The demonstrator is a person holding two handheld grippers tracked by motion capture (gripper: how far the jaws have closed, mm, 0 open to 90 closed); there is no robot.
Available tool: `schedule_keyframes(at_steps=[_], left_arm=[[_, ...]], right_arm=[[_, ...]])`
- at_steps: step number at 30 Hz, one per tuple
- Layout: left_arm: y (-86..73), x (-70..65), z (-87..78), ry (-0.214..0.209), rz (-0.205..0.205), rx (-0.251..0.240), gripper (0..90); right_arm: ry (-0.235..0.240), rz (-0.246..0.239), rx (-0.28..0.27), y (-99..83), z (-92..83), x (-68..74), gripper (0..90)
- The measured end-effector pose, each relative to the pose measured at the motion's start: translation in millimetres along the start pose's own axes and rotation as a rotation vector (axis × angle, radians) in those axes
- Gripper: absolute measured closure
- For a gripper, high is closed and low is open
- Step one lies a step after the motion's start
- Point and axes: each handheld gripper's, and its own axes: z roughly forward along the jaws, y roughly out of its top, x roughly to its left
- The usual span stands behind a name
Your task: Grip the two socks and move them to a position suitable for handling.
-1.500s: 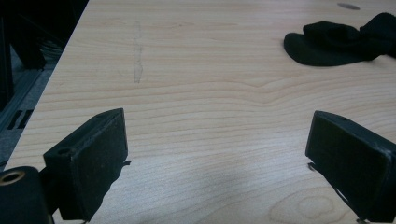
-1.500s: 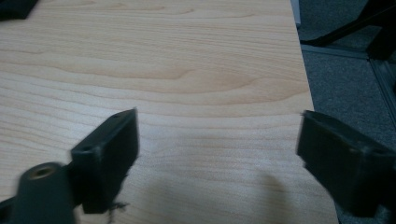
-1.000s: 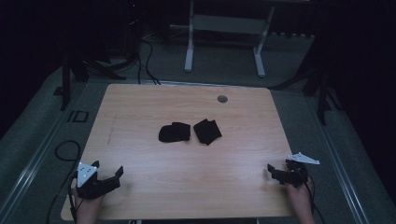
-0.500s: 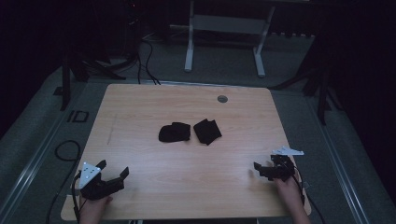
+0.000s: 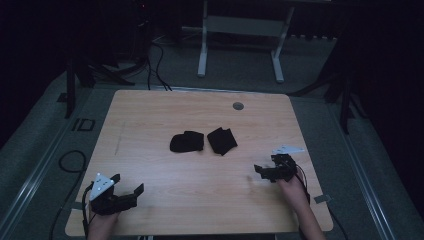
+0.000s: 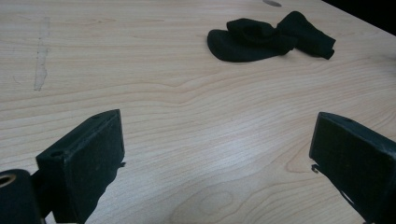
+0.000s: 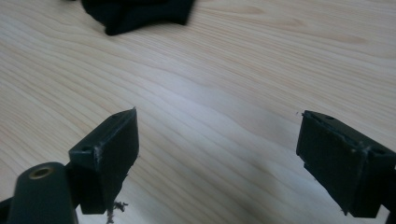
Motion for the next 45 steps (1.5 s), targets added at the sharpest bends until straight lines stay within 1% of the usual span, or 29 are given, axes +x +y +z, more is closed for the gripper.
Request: schedule_keyframes(at_steps=[2,5,7,8,9,11,13,14,15,16,18,21,22,23,25,26,28,31,35,37,38,40,45], left_arm=[[-0.1,0.4,0.6,0.001,0.0,0.007,2.7],[-0.5,0.7,1.6,-0.006,0.001,0.026,2.4],[-0.7,0.3,2.3,-0.008,0.012,0.036,2.4],[-0.9,0.1,2.5,-0.002,0.025,0.04,2.4],[-1.1,-0.2,3.0,-0.003,0.033,0.036,2.4],[-1.2,-0.5,3.6,0.004,0.045,0.037,2.4],[-1.3,-0.3,3.5,0.0,0.045,0.036,2.4],[-1.3,-0.3,3.5,0.0,0.045,0.036,2.4],[-1.4,-0.7,3.1,0.005,0.049,0.037,2.4],[-1.5,-0.5,2.8,0.002,0.049,0.035,2.4],[-1.5,-0.4,2.4,0.001,0.049,0.034,2.4],[-1.9,0.0,2.8,-0.001,0.048,0.036,2.4],[-2.1,0.1,2.9,-0.001,0.046,0.037,2.4],[-2.2,0.2,2.9,-0.004,0.047,0.037,2.4],[-2.3,0.3,3.0,-0.005,0.051,0.037,2.4],[-2.6,0.4,3.1,-0.01,0.051,0.037,2.4],[-3.0,0.4,3.5,-0.006,0.054,0.039,2.4],[-3.0,0.6,3.7,-0.007,0.057,0.042,2.4],[-2.9,0.7,3.5,-0.014,0.059,0.043,2.4],[-3.1,0.5,3.3,-0.013,0.061,0.042,2.4],[-3.1,0.3,3.2,-0.015,0.06,0.041,2.4],[-3.2,-0.3,3.1,-0.013,0.061,0.041,2.4],[-3.4,-1.2,3.8,-0.014,0.065,0.045,2.4]], right_arm=[[-0.015,-0.024,0.012,6.2,7.1,5.9,12.5],[0.023,-0.032,0.009,16.0,16.3,13.7,13.1],[0.028,-0.056,0.013,24.0,22.4,21.2,13.2],[0.032,-0.071,0.013,28.4,25.3,25.4,13.2],[0.046,-0.08,0.01,33.0,28.5,29.3,13.6],[0.058,-0.096,0.013,42.9,34.7,36.2,15.7],[0.065,-0.118,0.016,53.6,40.6,41.4,17.3],[0.065,-0.118,0.016,53.6,40.6,41.4,17.3],[0.076,-0.116,0.005,65.8,46.8,45.5,22.3],[0.079,-0.12,0.005,69.8,49.3,46.7,22.3],[0.076,-0.13,0.006,79.8,56.4,50.8,22.5],[0.076,-0.138,0.009,84.6,60.2,53.0,23.7],[0.071,-0.156,0.016,96.2,70.5,57.9,24.4],[0.071,-0.158,0.017,100.6,75.0,58.9,24.5],[0.058,-0.154,0.024,108.6,84.1,60.7,24.5],[0.06,-0.15,0.026,112.2,88.4,60.9,24.5],[0.045,-0.143,0.031,117.7,97.3,61.3,24.4],[0.043,-0.121,0.041,120.1,110.5,61.1,24.4],[0.018,-0.122,0.074,113.1,126.2,60.9,24.3],[0.009,-0.134,0.104,106.4,132.8,60.3,24.3],[0.02,-0.117,0.082,103.0,133.1,58.6,24.6],[0.019,-0.107,0.054,98.7,132.1,58.2,27.1],[0.009,-0.105,0.033,94.8,128.9,61.8,37.8]])
